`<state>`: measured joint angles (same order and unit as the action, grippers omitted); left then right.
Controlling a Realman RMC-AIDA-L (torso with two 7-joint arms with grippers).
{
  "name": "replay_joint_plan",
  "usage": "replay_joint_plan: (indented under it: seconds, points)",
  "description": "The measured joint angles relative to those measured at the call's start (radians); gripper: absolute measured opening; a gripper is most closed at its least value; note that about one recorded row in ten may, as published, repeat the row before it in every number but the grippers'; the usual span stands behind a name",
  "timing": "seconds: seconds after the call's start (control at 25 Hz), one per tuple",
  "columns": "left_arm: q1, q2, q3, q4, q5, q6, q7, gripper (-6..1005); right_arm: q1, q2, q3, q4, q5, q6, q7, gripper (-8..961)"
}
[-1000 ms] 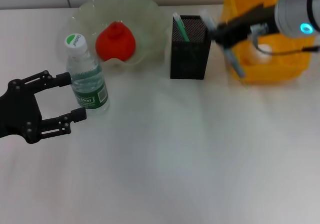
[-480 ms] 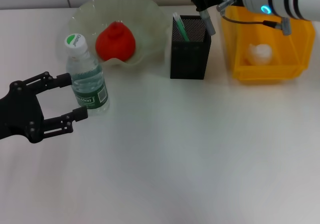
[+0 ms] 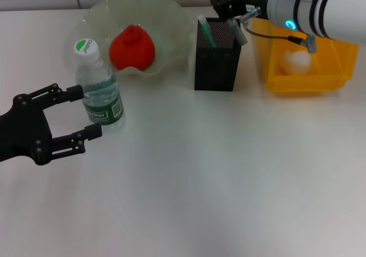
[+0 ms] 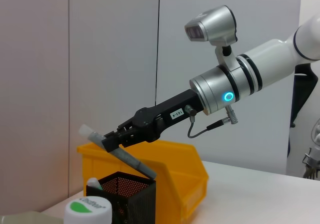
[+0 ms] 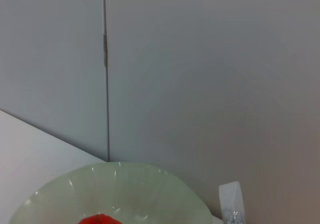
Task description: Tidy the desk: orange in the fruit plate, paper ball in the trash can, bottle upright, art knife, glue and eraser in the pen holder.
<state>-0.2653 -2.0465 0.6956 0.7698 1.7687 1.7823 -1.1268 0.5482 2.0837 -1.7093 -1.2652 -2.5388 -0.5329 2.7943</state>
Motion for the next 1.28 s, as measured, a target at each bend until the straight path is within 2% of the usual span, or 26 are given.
replay_joint_plan:
  seconds: [0.4, 0.84, 1.28]
  points:
    - [0.0, 0.002, 0.0, -0.024, 0.0, -0.005, 0.011, 812, -0.004, 0.001, -0.017, -0.029, 0.0, 0.028, -0.001, 133]
    - [0.001, 0.001, -0.001, -0.029, 0.013, -0.018, 0.013, 812, 0.007, 0.002, -0.109, 0.089, 0.002, 0.215, -0.001, 137]
    - [-0.007, -0.001, 0.002, -0.045, 0.023, -0.019, 0.014, 813, 0.009, 0.004, -0.15, 0.15, 0.002, 0.275, 0.001, 147]
